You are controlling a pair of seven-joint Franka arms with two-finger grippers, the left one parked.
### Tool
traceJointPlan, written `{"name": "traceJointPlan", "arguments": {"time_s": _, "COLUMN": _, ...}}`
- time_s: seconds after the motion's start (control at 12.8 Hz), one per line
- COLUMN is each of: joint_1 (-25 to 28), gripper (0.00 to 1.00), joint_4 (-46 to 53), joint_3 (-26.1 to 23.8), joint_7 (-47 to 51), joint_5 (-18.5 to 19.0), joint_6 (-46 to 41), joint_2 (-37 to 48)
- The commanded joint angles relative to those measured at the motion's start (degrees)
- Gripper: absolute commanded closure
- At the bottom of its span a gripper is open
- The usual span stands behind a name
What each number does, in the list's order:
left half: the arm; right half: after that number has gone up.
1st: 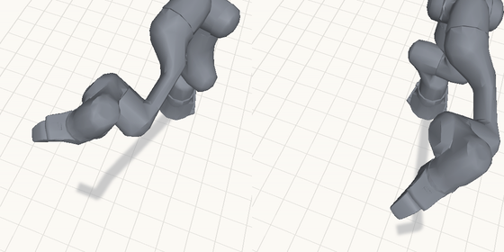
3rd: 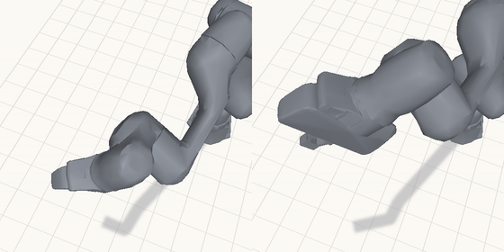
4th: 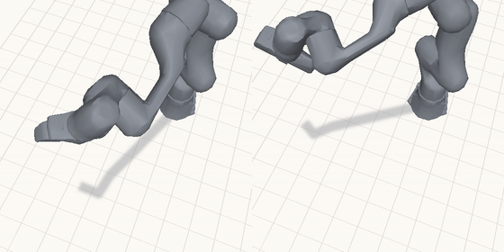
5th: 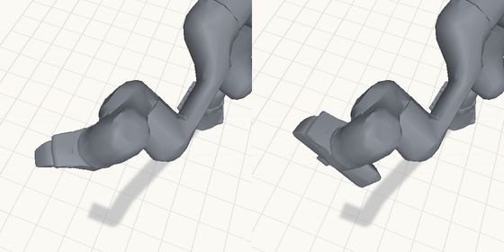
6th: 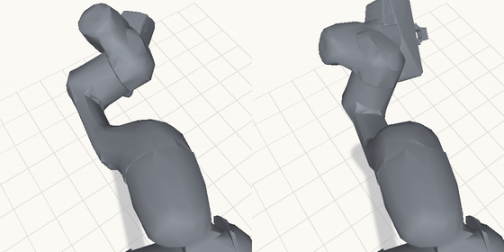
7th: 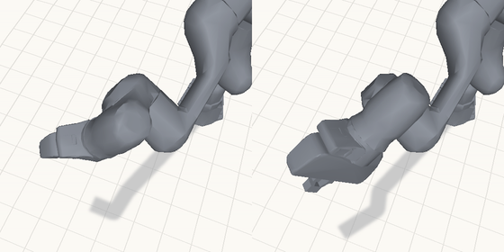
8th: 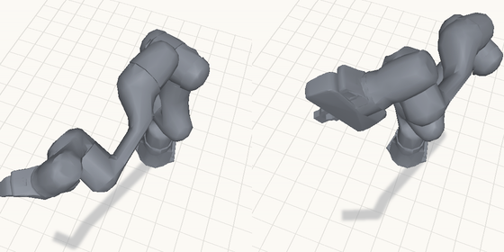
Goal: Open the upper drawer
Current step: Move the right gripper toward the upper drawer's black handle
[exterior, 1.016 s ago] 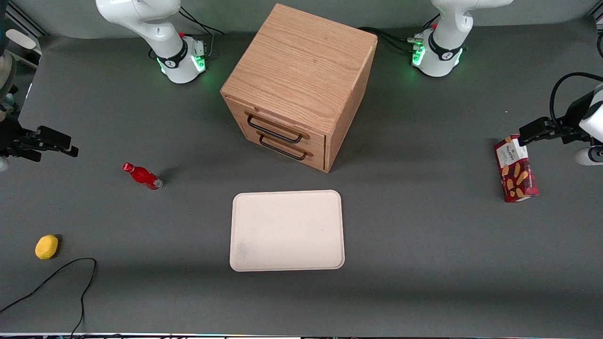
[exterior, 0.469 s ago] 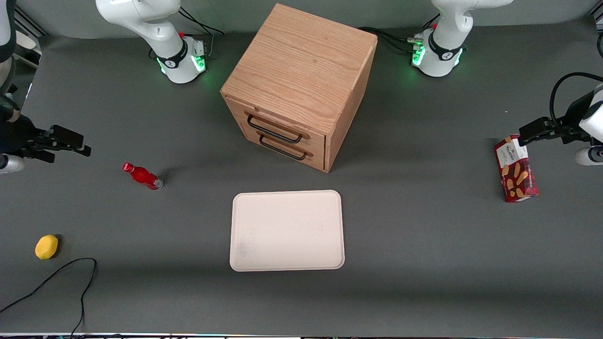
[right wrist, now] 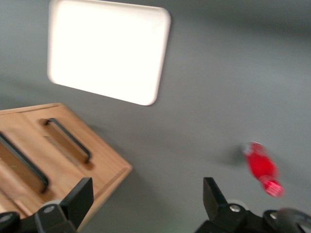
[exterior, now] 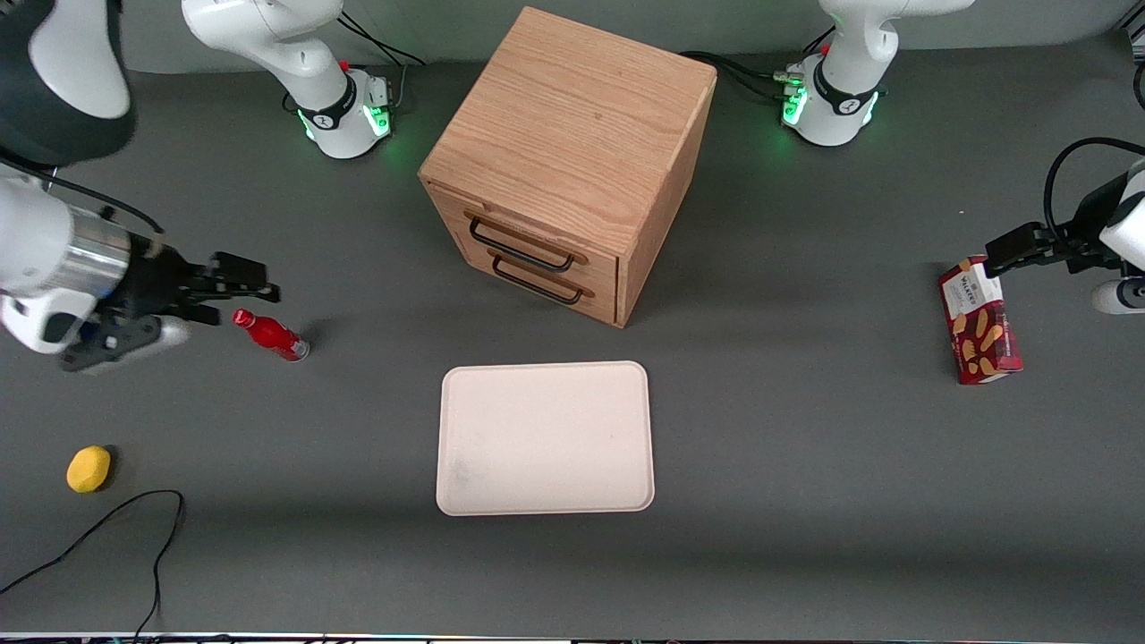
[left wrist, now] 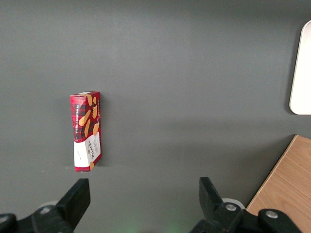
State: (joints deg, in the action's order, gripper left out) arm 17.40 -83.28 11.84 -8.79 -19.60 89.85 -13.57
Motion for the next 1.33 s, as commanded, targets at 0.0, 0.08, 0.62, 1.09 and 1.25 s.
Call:
{"name": "traceJointPlan", "arguments": {"time_s": 0.0, "joint_1": 0.0, "gripper": 0.00, "joint_4": 5.3, "joint_3": -3.1, "joint_7": -1.9, "joint_5": -4.5, "joint_6": -1.3, "joint_2": -5.2}}
{"name": "traceJointPlan", "arguments": {"time_s": 0.08, "joint_1": 0.0, "gripper": 0.00, "joint_4": 5.1, "joint_3": -5.4, "joint_7": -2.4, "joint_5": -4.4, "joint_6": -1.3, "joint_2": -5.2}}
{"name": "traceJointPlan", "arguments": {"time_s": 0.62, "joint_1": 8.0, "gripper": 0.00, "joint_4": 5.0, "joint_3": -7.5, "joint_7": -11.2, "joint_5": -3.7, "joint_6": -0.6, "joint_2": -8.9}}
{"name": "traceJointPlan", "arguments": {"time_s": 1.09, "joint_1": 13.6, "gripper": 0.00, "joint_4": 4.8, "joint_3": -7.5, "joint_7": -20.6, "joint_5": -2.2, "joint_6": 0.6, "joint_2": -11.7}}
{"name": "traceJointPlan", "arguments": {"time_s": 1.25, "joint_1": 15.5, "gripper": 0.00, "joint_4": 3.9, "joint_3": -7.4, "joint_7": -20.7, "joint_5": -2.1, "joint_6": 1.8, "joint_2": -12.3}}
